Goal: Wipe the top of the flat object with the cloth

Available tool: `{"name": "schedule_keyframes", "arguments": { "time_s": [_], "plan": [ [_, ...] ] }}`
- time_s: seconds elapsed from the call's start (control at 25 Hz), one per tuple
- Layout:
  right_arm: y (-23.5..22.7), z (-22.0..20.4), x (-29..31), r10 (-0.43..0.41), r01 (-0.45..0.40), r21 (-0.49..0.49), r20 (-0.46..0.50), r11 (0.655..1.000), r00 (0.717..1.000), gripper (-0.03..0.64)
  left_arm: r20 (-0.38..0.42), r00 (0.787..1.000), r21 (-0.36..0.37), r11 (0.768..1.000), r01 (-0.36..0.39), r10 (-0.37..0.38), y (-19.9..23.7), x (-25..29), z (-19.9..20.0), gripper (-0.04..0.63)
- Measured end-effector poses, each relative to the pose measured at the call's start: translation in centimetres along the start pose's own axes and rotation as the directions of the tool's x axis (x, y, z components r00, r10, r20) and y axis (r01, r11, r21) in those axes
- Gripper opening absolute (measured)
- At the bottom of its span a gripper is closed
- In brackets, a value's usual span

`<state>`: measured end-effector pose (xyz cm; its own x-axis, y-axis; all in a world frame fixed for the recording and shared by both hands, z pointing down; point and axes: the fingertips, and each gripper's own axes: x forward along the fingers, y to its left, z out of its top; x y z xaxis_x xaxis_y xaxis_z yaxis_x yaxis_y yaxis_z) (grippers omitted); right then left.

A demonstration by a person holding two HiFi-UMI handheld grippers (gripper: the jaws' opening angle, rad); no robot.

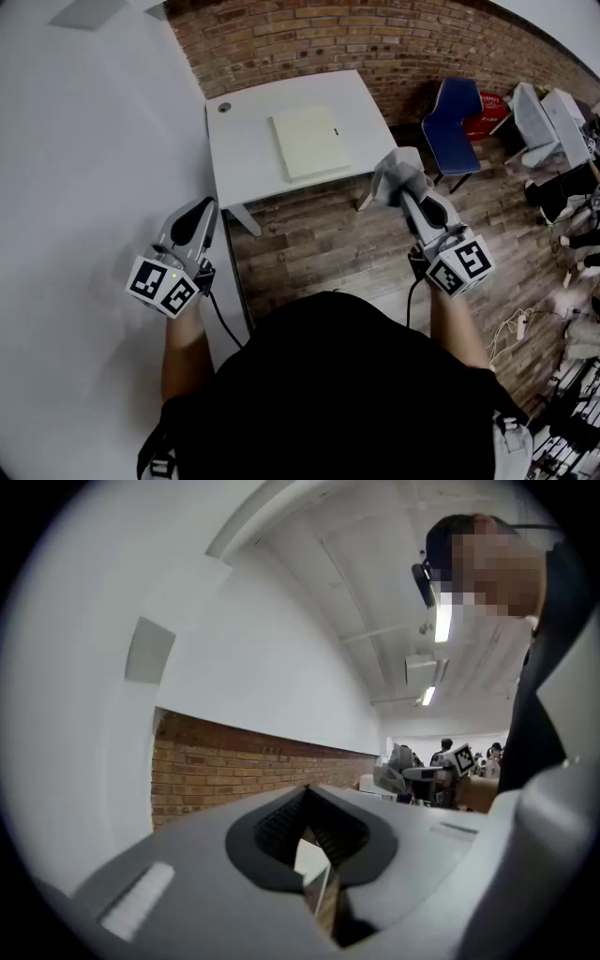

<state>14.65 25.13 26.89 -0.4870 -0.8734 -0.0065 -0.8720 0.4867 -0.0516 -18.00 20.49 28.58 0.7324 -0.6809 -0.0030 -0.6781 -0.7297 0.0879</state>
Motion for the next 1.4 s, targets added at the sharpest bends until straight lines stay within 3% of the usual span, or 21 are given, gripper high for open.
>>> {"name": "schedule_keyframes", "arguments": {
  "time_s": [0.6,1.4],
  "plan": [
    [-3.4,0.4,-1.5,0.037,-0.037,0.016,0.001,0.999,0.999,0.014,-0.013,0.998,-0.033,0.998,-0.061,0.060,-2.8,1.1,0.0,0.002],
    [-8.9,-0.4,-3.5,0.058,-0.058,0.063,0.008,0.996,0.998,0.014,-0.018,0.994,-0.011,0.994,-0.110,0.110,-6.6,4.0,-0.2,0.002]
  ]
}}
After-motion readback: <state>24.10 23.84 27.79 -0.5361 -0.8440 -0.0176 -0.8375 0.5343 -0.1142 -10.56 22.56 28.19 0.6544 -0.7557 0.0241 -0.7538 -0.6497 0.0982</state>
